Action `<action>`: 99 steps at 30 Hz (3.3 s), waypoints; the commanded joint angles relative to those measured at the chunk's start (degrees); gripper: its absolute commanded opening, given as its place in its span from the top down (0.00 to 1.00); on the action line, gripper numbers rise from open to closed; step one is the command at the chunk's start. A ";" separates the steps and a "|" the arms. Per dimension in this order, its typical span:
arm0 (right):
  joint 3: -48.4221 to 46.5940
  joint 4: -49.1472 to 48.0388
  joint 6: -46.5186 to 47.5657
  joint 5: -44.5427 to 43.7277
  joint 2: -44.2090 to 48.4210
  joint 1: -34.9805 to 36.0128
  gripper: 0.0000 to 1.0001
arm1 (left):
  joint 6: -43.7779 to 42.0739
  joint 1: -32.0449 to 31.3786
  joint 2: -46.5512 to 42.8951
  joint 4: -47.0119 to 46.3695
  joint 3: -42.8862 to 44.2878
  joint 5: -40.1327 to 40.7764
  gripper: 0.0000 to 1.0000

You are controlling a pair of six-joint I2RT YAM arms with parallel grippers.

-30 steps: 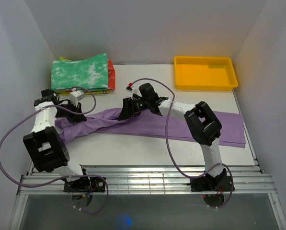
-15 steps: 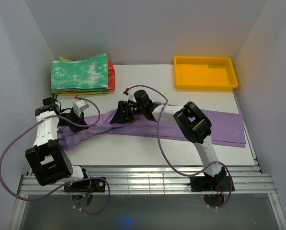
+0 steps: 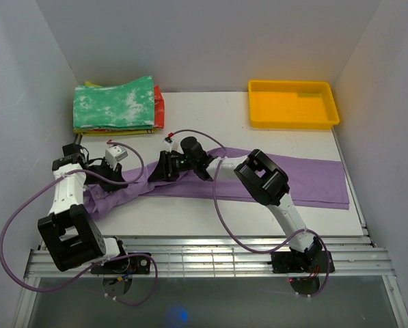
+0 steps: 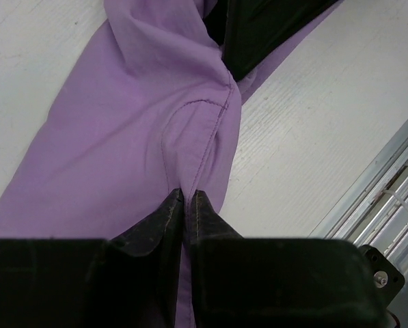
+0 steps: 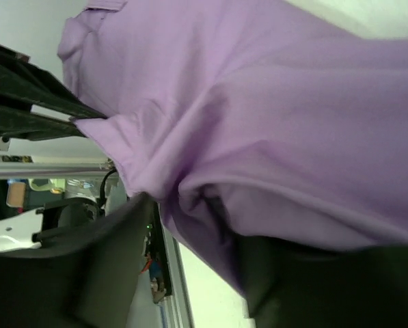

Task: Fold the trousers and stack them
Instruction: Fold the trousers

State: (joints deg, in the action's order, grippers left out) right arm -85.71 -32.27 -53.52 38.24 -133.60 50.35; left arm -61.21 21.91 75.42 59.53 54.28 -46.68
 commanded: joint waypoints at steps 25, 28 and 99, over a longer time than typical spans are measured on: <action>-2.68 -13.11 6.02 7.73 8.71 -7.98 0.25 | 3.29 1.29 1.83 2.00 9.79 6.34 1.00; -2.89 -7.20 10.25 8.26 9.40 -11.31 0.08 | 5.48 1.38 4.56 2.17 12.77 6.16 1.00; 17.95 78.06 79.80 -23.47 45.02 -66.16 0.10 | 35.19 5.25 13.42 -18.74 10.05 20.13 0.27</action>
State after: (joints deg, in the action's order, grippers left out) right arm -68.86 43.03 28.58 14.94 -87.33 -14.09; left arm -27.49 27.24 82.63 44.93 64.49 -27.75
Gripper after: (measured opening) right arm 0.900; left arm 0.738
